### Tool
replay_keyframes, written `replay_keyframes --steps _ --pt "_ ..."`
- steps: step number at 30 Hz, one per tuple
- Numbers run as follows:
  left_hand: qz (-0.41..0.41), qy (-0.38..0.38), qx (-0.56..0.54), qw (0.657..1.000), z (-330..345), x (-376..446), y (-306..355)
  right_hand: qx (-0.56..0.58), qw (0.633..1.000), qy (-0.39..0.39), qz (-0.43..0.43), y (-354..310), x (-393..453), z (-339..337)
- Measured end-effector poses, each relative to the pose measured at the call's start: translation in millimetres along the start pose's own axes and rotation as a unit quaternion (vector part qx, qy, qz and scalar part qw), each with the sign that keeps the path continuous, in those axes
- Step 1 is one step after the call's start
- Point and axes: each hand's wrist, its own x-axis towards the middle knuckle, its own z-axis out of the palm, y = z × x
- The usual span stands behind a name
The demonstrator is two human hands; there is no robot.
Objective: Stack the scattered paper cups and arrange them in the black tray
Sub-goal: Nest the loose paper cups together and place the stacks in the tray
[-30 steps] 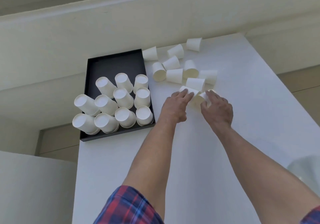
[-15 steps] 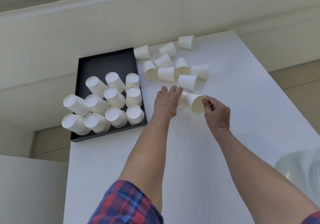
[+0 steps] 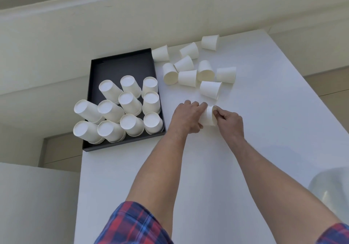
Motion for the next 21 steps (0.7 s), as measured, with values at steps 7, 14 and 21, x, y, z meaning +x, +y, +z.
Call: replay_keyframes --steps 7,14,21 --pt "-0.037 0.027 -0.033 0.998 7 -8 -3 -0.007 0.996 0.073 -0.054 -28 19 24" --pt "-0.079 0.043 -0.121 0.989 16 -18 -9 -0.069 0.997 0.039 0.009 -39 44 15" --pt "-0.117 0.045 -0.197 0.972 20 -22 -9 0.007 0.999 0.032 0.017 -53 57 19"
